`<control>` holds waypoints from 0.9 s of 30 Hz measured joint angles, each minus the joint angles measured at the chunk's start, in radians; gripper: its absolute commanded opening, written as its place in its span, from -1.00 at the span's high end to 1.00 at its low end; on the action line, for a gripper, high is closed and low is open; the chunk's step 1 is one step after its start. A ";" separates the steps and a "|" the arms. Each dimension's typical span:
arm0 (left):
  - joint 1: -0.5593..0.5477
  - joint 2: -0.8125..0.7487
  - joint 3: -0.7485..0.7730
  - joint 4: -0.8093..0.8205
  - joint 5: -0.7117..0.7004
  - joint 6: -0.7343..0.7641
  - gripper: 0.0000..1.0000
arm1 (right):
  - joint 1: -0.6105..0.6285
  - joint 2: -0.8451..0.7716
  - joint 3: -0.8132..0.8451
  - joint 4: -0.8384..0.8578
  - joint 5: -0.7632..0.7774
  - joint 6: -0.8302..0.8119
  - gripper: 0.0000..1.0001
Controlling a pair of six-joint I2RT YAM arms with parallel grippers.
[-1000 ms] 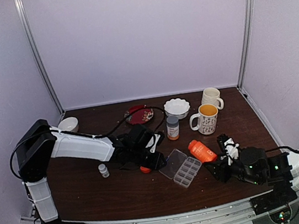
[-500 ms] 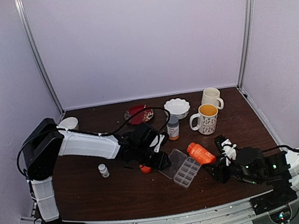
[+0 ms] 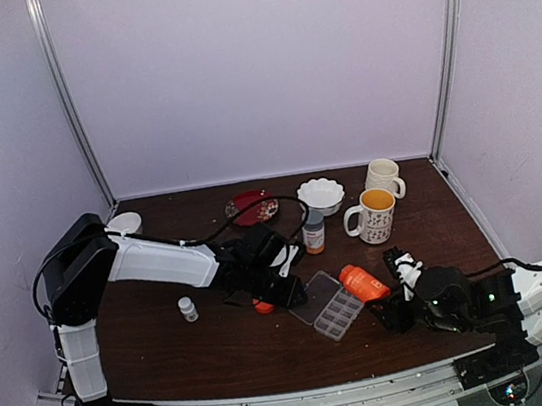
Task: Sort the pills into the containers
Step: Pour the pill into the compartment of the pill container.
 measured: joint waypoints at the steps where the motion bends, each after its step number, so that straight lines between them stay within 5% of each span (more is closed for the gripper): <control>1: 0.000 0.000 -0.001 0.004 0.000 0.000 0.60 | -0.001 0.002 0.008 -0.010 0.000 0.009 1.00; 27: 0.000 -0.100 -0.148 0.138 -0.008 -0.001 0.63 | -0.013 0.119 0.089 -0.136 -0.092 0.139 1.00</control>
